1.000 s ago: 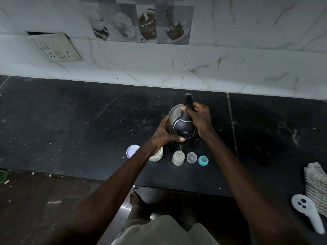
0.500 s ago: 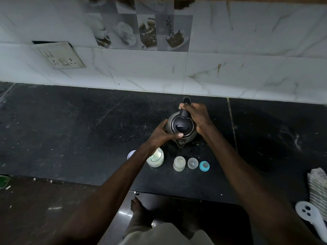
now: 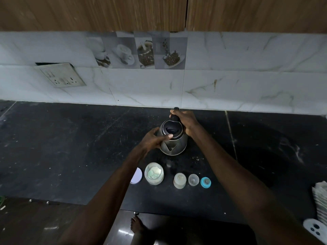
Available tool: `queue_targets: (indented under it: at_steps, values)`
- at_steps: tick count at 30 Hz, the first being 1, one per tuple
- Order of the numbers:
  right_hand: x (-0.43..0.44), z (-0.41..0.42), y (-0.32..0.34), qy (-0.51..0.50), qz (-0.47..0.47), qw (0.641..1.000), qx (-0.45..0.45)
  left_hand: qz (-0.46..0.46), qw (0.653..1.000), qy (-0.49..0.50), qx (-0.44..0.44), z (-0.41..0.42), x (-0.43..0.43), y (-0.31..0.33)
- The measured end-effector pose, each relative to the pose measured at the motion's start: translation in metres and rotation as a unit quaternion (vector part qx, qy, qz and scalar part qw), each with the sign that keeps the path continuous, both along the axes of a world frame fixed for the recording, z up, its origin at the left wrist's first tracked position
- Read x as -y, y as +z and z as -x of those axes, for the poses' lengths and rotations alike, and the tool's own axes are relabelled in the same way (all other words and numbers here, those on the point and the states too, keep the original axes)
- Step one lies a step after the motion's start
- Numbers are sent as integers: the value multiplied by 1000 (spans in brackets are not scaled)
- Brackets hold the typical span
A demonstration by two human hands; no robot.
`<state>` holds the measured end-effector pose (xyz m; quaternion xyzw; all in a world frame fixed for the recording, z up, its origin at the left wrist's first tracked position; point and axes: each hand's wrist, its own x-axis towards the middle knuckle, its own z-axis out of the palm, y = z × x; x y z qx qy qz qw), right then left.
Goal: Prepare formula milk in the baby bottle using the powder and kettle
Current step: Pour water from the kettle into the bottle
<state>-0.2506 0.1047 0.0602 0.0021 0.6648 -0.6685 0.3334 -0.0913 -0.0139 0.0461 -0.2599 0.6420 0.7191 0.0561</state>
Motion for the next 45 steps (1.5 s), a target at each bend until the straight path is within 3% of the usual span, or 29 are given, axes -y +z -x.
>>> queue_targets:
  at_steps: [11, 45]
  values:
    - [29, 26, -6, 18, -29, 999, 27, 11, 997, -53, 51, 32, 33, -3]
    - [53, 58, -17, 14, -103, 994, -38, 31, 997, -2, 67, 62, 51, -10]
